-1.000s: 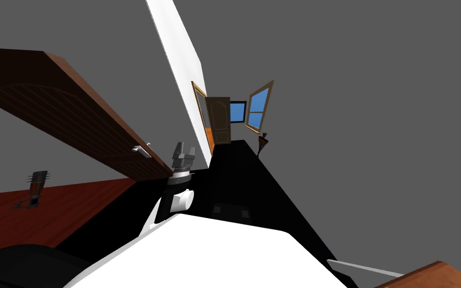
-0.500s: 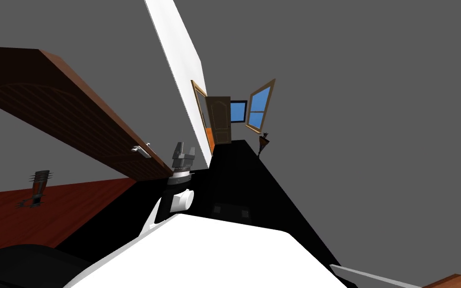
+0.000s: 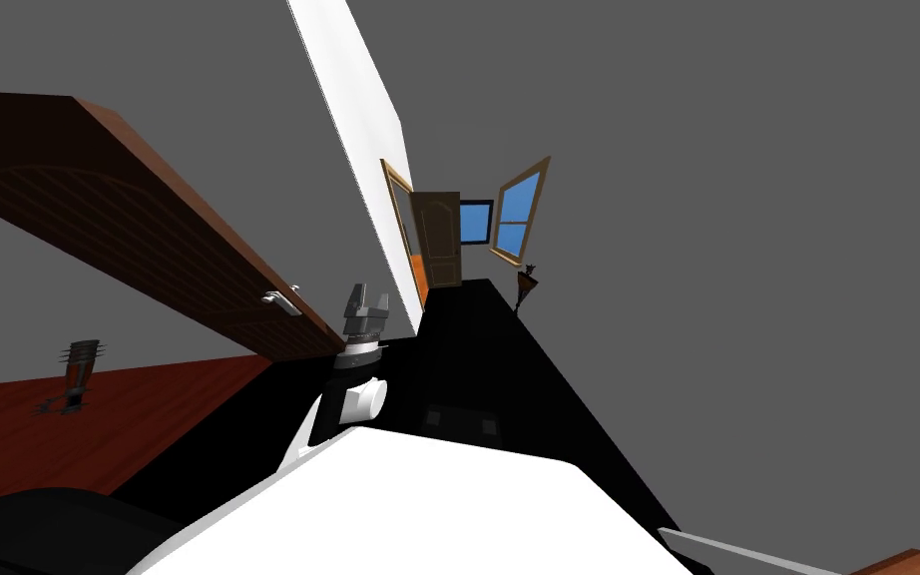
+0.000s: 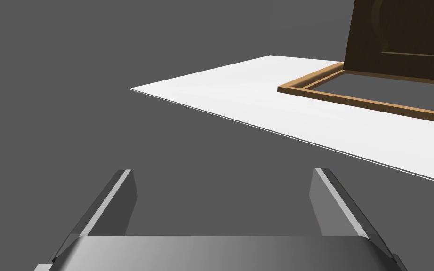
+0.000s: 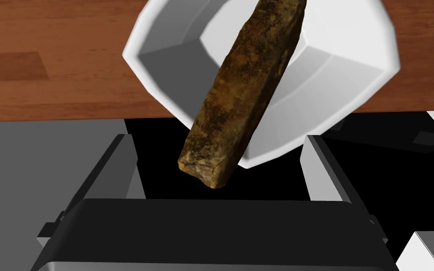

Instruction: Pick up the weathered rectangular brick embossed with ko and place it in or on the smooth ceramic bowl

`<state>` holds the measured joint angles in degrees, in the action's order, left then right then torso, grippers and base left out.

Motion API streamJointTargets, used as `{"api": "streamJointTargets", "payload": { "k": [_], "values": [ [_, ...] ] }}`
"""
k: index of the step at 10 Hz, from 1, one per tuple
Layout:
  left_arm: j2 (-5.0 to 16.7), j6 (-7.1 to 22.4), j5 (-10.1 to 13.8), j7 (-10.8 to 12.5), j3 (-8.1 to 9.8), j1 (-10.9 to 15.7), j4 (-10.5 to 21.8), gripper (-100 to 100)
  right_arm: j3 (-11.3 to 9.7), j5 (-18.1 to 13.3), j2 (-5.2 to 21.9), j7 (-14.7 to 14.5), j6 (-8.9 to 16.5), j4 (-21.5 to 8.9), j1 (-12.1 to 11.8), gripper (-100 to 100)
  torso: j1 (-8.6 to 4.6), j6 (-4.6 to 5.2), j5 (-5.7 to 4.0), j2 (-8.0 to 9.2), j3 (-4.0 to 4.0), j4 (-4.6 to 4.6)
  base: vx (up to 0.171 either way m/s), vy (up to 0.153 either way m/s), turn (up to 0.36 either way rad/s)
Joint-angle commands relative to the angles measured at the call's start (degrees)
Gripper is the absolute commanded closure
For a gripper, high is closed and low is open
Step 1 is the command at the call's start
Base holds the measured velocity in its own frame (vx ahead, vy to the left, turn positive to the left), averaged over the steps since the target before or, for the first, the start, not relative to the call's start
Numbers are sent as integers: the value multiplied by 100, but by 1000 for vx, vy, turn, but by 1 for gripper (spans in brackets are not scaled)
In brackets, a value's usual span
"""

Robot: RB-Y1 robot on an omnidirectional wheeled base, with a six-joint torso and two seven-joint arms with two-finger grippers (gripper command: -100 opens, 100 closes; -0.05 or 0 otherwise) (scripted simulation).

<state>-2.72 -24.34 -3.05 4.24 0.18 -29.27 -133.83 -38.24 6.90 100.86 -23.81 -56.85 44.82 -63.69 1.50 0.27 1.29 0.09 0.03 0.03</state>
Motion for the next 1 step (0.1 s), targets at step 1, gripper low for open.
{"api": "streamJointTargets", "payload": {
  "k": [1],
  "values": [
    [0,0,0,0,0,0,0,0,0,0,0,0,0,0,0,0,0,0,0,0,0,0,0,0,0]
  ]
}}
